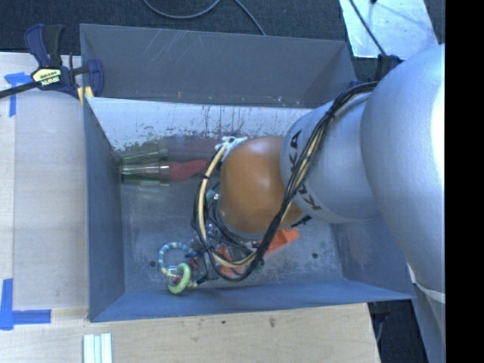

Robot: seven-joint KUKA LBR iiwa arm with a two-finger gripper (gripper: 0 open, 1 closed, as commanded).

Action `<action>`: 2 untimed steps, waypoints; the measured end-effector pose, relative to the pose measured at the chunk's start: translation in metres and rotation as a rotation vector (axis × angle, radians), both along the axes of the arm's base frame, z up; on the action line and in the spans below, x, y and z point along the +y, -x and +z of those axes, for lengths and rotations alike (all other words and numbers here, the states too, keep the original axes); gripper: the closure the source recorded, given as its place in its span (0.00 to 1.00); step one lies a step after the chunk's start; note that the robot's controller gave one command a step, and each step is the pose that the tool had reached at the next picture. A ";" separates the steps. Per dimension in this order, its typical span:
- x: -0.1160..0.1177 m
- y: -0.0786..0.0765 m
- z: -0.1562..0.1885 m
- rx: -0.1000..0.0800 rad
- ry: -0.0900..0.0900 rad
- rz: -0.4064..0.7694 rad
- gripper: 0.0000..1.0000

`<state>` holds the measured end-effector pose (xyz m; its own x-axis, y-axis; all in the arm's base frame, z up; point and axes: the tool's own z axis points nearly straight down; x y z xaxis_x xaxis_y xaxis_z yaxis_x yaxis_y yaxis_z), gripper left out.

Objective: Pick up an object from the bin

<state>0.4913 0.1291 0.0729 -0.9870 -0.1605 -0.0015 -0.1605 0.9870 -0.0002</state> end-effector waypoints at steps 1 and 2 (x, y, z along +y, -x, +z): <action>-0.001 -0.006 0.104 -0.002 -0.001 -0.001 1.00; -0.002 -0.006 0.104 -0.002 0.000 -0.001 0.00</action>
Offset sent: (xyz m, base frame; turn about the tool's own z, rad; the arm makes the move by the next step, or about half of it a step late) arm 0.0000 0.0000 0.0000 0.0000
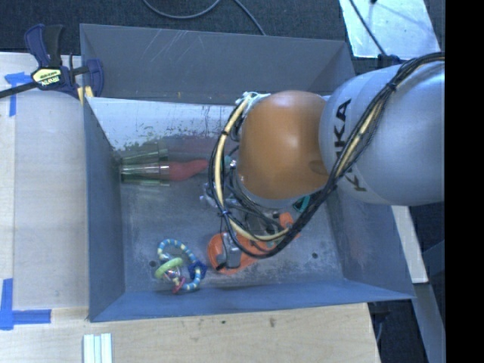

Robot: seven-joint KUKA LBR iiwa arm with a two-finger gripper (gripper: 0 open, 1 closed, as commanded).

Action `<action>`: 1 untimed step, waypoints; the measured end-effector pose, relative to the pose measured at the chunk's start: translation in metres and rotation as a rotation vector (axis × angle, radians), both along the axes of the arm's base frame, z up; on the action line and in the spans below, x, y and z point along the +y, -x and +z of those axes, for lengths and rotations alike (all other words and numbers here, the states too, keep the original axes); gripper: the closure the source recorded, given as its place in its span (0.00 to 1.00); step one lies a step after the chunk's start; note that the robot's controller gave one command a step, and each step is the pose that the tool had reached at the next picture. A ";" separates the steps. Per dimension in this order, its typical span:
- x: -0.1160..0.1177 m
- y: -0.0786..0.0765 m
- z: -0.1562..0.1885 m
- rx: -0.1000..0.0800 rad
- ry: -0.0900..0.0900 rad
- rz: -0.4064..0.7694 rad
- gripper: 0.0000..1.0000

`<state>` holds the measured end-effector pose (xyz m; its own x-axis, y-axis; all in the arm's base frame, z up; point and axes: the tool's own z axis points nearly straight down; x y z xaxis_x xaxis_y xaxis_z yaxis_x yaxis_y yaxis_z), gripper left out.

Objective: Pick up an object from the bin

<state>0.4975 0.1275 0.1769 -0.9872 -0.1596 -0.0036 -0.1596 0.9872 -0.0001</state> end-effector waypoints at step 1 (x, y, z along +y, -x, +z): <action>0.000 0.000 0.000 0.000 0.000 0.000 0.00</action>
Offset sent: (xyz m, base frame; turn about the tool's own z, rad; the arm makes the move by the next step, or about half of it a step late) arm -0.0004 -0.0430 -0.1050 -0.1502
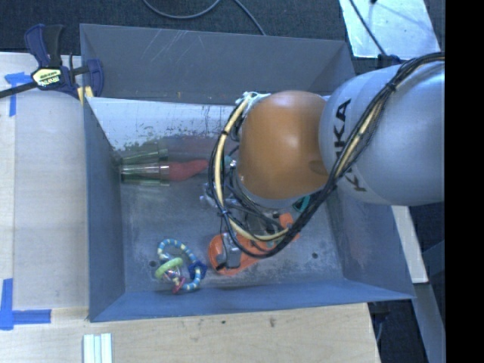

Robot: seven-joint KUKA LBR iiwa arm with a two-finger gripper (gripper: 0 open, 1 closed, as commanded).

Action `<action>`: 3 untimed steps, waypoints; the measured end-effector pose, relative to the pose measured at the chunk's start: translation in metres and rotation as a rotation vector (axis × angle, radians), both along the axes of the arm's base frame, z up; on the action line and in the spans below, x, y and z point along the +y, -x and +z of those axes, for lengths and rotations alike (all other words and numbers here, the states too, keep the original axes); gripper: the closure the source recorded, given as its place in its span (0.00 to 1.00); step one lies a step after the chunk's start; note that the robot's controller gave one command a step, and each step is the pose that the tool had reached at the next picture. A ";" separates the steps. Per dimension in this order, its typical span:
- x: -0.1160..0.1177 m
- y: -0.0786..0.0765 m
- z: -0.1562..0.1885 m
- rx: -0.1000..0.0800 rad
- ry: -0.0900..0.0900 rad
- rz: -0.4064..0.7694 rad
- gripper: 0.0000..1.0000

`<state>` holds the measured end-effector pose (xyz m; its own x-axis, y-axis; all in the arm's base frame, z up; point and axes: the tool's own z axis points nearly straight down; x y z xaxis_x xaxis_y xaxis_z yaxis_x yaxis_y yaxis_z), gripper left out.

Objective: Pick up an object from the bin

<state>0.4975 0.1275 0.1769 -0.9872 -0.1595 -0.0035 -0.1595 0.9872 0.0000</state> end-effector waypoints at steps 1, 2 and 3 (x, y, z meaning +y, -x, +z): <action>-0.014 -0.002 -0.035 -0.009 -0.002 0.058 0.00; -0.097 -0.012 -0.093 -0.001 0.001 0.323 1.00; -0.097 -0.012 -0.093 -0.001 0.001 0.322 1.00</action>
Offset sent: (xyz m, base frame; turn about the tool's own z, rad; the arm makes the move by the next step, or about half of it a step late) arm 0.0114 -0.0967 -0.0929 -0.3260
